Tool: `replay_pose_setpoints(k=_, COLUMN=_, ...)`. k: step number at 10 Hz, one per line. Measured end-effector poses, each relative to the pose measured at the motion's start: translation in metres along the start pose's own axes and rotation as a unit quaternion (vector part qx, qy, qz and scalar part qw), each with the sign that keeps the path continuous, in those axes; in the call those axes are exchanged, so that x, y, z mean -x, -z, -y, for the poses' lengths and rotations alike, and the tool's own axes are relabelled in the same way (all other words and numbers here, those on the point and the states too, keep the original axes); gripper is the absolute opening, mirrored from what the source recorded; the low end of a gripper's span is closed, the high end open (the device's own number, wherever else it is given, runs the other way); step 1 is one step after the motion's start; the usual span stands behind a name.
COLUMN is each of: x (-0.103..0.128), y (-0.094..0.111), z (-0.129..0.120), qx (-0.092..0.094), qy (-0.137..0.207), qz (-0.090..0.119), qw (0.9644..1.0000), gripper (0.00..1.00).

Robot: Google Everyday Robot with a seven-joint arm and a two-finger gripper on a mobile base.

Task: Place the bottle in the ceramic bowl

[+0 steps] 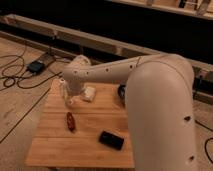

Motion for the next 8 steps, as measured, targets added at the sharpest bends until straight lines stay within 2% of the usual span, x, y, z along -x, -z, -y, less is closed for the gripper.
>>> replay_pose_setpoints(k=5, x=0.019, y=-0.002, z=-0.023, qx=0.030, qy=0.032, qz=0.042, qw=0.9982, gripper=0.65)
replay_pose_setpoints(k=8, x=0.029, y=-0.008, z=-0.031, qx=0.030, qy=0.041, qz=0.063, qw=0.9967, gripper=0.65)
